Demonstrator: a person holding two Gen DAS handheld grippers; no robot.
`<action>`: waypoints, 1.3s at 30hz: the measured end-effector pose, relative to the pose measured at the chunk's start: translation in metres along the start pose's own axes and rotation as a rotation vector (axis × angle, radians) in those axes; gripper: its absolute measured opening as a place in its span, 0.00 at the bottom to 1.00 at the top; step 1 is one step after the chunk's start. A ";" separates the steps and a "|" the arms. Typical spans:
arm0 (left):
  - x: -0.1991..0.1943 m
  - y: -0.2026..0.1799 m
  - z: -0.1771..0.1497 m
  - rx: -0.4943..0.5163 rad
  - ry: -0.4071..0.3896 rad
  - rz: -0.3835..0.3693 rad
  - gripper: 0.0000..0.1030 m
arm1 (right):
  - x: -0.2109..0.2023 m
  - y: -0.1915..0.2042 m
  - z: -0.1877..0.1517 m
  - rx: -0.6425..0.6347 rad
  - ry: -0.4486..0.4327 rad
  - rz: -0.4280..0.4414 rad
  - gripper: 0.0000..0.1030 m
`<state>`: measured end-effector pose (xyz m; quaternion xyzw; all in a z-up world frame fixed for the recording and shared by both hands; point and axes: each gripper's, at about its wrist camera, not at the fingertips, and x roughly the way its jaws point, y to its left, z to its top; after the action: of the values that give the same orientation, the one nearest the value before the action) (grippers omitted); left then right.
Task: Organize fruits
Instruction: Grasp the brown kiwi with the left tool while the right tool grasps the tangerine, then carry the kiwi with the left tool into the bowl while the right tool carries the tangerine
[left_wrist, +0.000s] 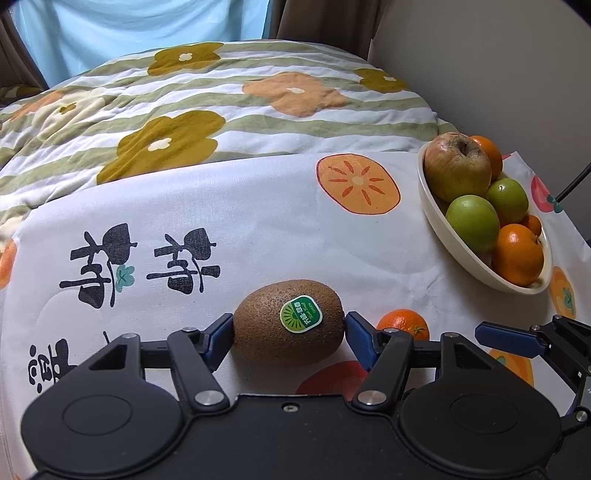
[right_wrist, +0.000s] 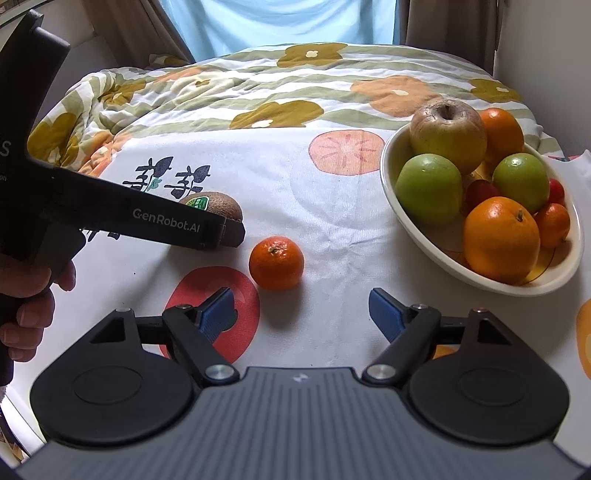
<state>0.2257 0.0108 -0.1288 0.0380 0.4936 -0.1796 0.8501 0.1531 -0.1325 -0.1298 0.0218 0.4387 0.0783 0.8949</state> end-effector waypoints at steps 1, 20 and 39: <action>-0.001 0.002 0.000 -0.003 0.001 0.002 0.67 | 0.001 0.001 0.001 -0.003 0.000 0.002 0.93; -0.021 0.025 -0.023 -0.026 -0.002 0.084 0.67 | 0.027 0.010 0.015 -0.063 0.008 0.048 0.68; -0.070 -0.002 -0.028 -0.075 -0.090 0.102 0.66 | -0.025 -0.006 0.025 -0.085 -0.061 0.071 0.50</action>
<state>0.1708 0.0347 -0.0827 0.0231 0.4584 -0.1192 0.8804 0.1590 -0.1419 -0.0955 0.0016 0.4066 0.1278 0.9046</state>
